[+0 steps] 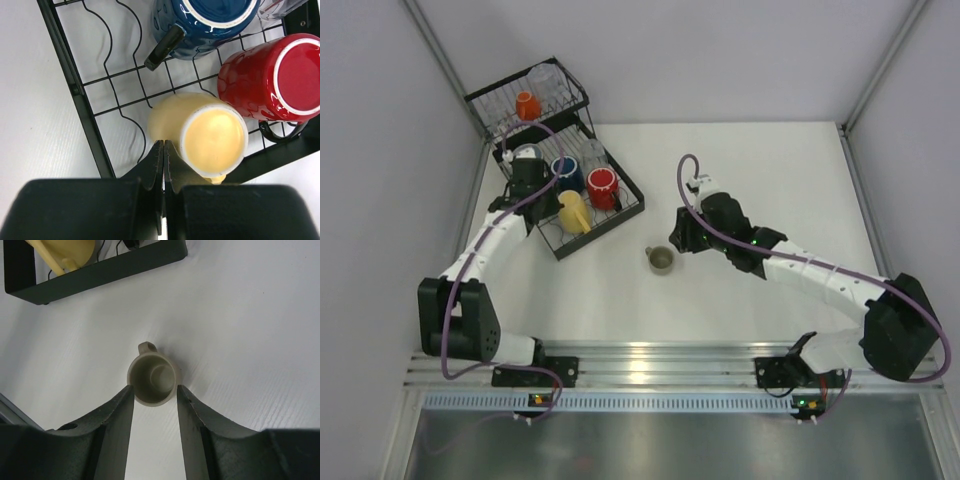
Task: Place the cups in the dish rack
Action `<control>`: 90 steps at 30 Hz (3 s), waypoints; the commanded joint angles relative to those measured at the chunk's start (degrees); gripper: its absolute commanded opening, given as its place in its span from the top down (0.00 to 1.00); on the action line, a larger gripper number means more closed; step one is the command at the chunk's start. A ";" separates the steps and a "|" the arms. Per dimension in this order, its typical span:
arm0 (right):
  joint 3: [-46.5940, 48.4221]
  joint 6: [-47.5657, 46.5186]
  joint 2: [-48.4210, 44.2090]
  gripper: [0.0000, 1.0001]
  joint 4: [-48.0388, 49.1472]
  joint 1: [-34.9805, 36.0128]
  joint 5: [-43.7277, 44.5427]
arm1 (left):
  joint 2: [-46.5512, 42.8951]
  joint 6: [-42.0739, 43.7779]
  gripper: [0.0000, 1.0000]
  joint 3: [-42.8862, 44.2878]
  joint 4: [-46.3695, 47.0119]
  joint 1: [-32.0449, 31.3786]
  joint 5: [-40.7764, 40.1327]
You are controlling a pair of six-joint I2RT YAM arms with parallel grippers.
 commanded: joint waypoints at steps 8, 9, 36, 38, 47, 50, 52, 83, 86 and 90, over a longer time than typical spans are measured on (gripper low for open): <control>0.26 -0.48 -2.05 0.59 2.34 0.17 1.19 | 2.37 -2.19 1.00 2.26 3.63 -0.33 3.41; 0.26 -0.39 -1.87 0.59 2.60 0.17 1.19 | 2.63 -2.28 1.00 2.35 3.81 -0.33 3.85; -1.94 -0.74 -4.07 0.58 3.66 0.17 1.89 | -3.52 0.09 1.00 2.24 9.08 -0.68 3.85; -2.02 -0.57 -4.07 0.58 3.92 0.17 1.80 | -3.70 1.32 1.00 3.48 9.34 -1.29 3.94; -1.94 -0.48 -4.50 0.58 3.48 0.17 1.71 | 1.66 1.68 1.00 6.13 10.31 -2.70 12.47; -2.02 -0.65 -5.03 0.58 3.48 0.26 2.15 | 2.54 1.50 1.00 5.86 10.58 -2.70 13.17; -2.02 -0.66 -5.04 0.58 3.31 0.17 2.24 | 3.25 1.42 1.00 5.60 10.75 -2.79 13.43; -1.58 -1.27 -4.95 0.58 2.78 0.09 2.42 | 1.94 3.35 1.00 2.87 3.19 -2.70 2.70; -1.94 -1.10 -5.04 0.58 2.87 0.09 2.33 | 0.70 3.79 1.00 4.53 3.28 -2.70 2.54; -2.11 -0.83 -5.21 0.58 2.96 0.09 2.15 | 1.05 5.10 1.00 4.90 2.32 -2.70 -0.18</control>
